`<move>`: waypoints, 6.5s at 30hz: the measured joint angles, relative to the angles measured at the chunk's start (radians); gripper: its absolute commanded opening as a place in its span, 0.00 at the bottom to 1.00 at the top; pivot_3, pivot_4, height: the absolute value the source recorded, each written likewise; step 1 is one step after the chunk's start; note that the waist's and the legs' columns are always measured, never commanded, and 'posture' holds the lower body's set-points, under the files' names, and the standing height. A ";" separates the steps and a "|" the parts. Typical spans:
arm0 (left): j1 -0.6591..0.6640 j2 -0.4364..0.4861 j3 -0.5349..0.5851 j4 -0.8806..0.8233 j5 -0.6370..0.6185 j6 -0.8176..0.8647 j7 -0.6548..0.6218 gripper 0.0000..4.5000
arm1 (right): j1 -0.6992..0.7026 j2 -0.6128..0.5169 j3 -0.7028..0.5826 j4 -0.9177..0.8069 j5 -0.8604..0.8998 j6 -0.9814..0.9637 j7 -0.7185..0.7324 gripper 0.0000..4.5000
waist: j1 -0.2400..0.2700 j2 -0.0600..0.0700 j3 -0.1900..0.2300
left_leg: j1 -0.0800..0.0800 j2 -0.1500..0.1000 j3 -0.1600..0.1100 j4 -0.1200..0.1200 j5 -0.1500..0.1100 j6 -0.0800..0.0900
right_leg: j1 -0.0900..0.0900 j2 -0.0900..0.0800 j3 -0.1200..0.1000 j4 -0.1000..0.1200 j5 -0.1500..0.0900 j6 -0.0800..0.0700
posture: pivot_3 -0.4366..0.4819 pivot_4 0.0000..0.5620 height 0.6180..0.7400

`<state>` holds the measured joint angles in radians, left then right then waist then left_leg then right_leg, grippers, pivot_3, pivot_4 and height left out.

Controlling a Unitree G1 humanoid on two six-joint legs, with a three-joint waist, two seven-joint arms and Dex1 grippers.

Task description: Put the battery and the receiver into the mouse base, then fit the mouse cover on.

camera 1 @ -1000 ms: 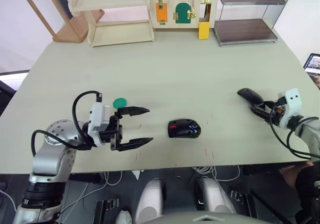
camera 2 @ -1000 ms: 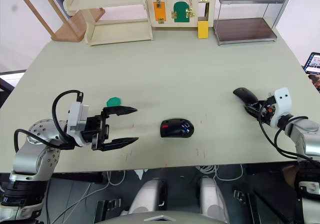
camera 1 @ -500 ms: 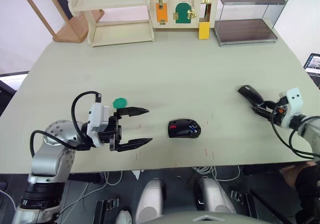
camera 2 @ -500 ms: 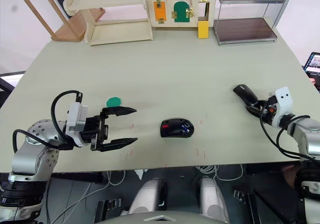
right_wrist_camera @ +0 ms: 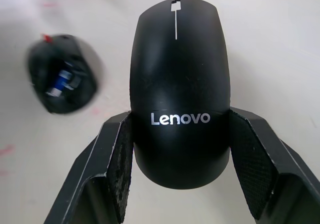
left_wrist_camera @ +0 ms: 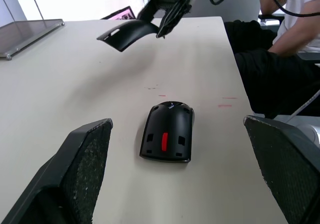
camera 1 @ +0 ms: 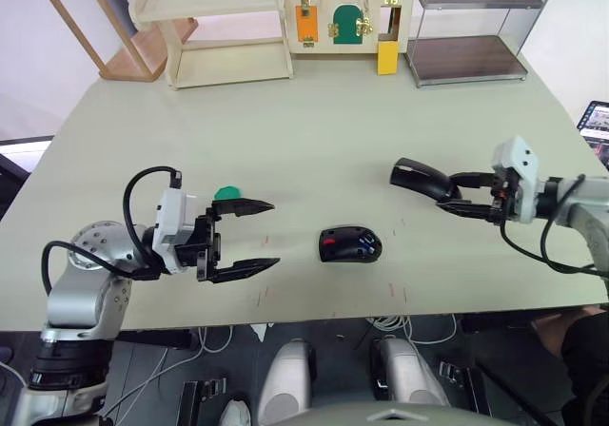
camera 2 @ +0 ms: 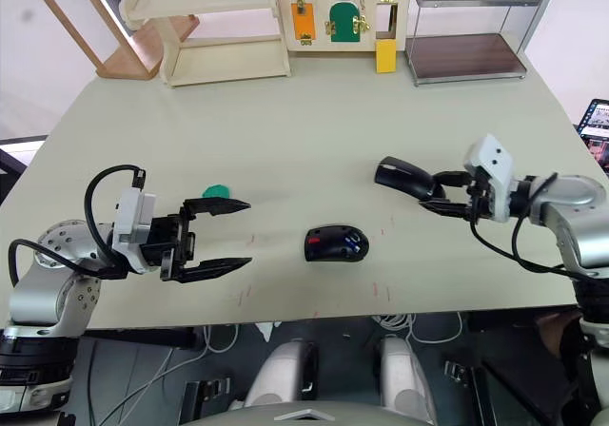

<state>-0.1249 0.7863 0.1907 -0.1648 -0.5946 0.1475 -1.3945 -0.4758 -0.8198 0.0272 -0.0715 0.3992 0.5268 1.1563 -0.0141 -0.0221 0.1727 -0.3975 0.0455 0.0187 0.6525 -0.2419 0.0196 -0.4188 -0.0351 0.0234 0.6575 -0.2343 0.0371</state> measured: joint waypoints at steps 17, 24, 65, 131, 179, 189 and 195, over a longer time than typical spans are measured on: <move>0.006 0.063 0.051 0.033 -0.021 0.005 -0.047 1.00 | -0.234 0.100 0.303 -0.195 -0.020 0.218 0.016 0.49 | -0.001 0.000 0.001 | -0.003 0.000 0.001 0.000 0.000 0.000 | -0.004 0.000 0.000 0.001 0.002 -0.003 | 0.48 0.27 1.00; 0.000 0.063 0.053 0.040 -0.036 0.005 -0.060 1.00 | -0.319 0.093 0.432 -0.202 -0.060 0.310 0.038 0.49 | -0.001 0.000 0.001 | -0.003 0.000 0.000 0.000 0.000 0.000 | -0.004 0.000 0.000 0.001 0.002 -0.003 | 0.48 0.27 1.00; -0.025 0.053 0.035 0.069 -0.034 -0.008 -0.084 1.00 | -0.407 0.155 0.633 -0.168 -0.237 0.434 0.007 0.49 | -0.001 0.000 0.001 | -0.003 0.000 0.000 0.000 0.000 0.000 | -0.004 0.000 -0.001 0.001 0.002 -0.003 | 0.48 0.27 1.00; -0.048 0.053 0.012 0.098 -0.026 -0.022 -0.105 1.00 | -0.340 0.119 0.613 -0.208 -0.220 0.447 -0.056 0.49 | -0.001 0.000 0.001 | -0.003 0.000 0.000 0.000 0.000 0.000 | -0.004 0.000 -0.001 0.002 0.002 -0.004 | 0.48 0.27 1.00; -0.062 0.049 0.004 0.098 -0.026 -0.025 -0.105 1.00 | 0.028 0.191 0.275 -0.002 -0.137 -0.267 0.018 0.99 | -0.001 -0.001 0.001 | -0.003 0.000 0.001 0.000 0.000 0.000 | -0.005 0.000 0.000 0.002 0.002 -0.002 | 0.48 0.27 1.00; -0.067 0.049 0.003 0.099 -0.026 -0.026 -0.107 1.00 | 0.059 0.239 0.233 0.167 -0.147 -0.462 0.056 0.99 | -0.001 -0.001 0.001 | -0.003 0.001 0.001 0.001 0.000 0.000 | -0.004 0.000 0.000 0.002 0.002 -0.003 | 0.48 0.27 1.00; -0.068 0.049 0.003 0.099 -0.026 -0.027 -0.108 1.00 | 0.058 0.270 0.234 0.216 -0.164 -0.499 0.065 0.99 | 0.000 -0.001 0.001 | -0.003 0.001 0.001 0.001 0.000 0.000 | -0.004 0.001 0.000 0.003 0.002 -0.003 | 0.48 0.27 1.00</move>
<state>-0.1929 0.8352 0.1942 -0.0658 -0.6209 0.1209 -1.5020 -0.4179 -0.5496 0.2612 0.1445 0.2349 0.0281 1.2216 -0.0141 -0.0231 0.1735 -0.4003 0.0462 0.0197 0.6530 -0.2418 0.0194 -0.4229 -0.0344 0.0235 0.6605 -0.2318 0.0344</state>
